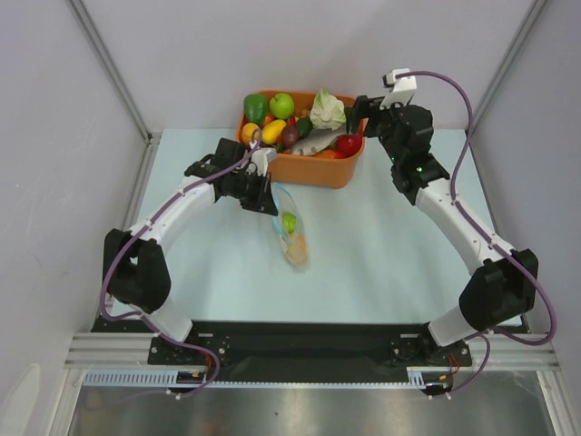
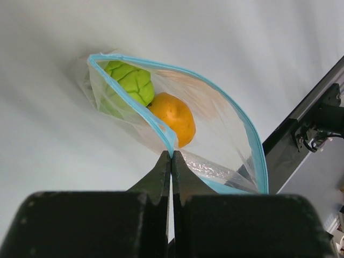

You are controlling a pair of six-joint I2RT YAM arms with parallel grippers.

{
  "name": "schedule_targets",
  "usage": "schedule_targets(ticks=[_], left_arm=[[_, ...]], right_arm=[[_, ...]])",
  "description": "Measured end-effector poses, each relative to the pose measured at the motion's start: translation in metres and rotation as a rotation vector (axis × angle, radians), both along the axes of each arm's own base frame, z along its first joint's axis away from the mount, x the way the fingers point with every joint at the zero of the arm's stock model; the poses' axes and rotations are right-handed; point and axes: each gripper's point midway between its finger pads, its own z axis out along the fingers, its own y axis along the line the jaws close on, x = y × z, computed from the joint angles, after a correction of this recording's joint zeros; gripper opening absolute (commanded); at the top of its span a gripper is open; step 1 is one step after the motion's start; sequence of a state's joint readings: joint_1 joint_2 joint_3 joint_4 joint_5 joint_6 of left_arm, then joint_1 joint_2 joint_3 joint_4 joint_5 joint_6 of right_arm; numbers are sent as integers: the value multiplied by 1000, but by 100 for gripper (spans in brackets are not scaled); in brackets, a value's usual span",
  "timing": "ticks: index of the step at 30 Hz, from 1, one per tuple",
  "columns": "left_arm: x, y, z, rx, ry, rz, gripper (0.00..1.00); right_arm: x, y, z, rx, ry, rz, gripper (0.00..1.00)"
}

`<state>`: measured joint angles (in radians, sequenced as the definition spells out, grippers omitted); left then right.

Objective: Open the zip-top bag and remove the fake food

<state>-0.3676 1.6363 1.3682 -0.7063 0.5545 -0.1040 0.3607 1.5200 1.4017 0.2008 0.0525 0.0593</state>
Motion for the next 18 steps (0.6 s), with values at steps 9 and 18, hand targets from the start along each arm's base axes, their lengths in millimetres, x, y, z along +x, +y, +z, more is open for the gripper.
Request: schedule_targets(ticks=[9,18], left_arm=[[-1,-2,1,-8,2,-8,0],[-8,0,1,-5,-4,-16,0]], right_arm=[[-95,132,-51,-21,234,520,81],[-180,194,-109,96,526,912,75]])
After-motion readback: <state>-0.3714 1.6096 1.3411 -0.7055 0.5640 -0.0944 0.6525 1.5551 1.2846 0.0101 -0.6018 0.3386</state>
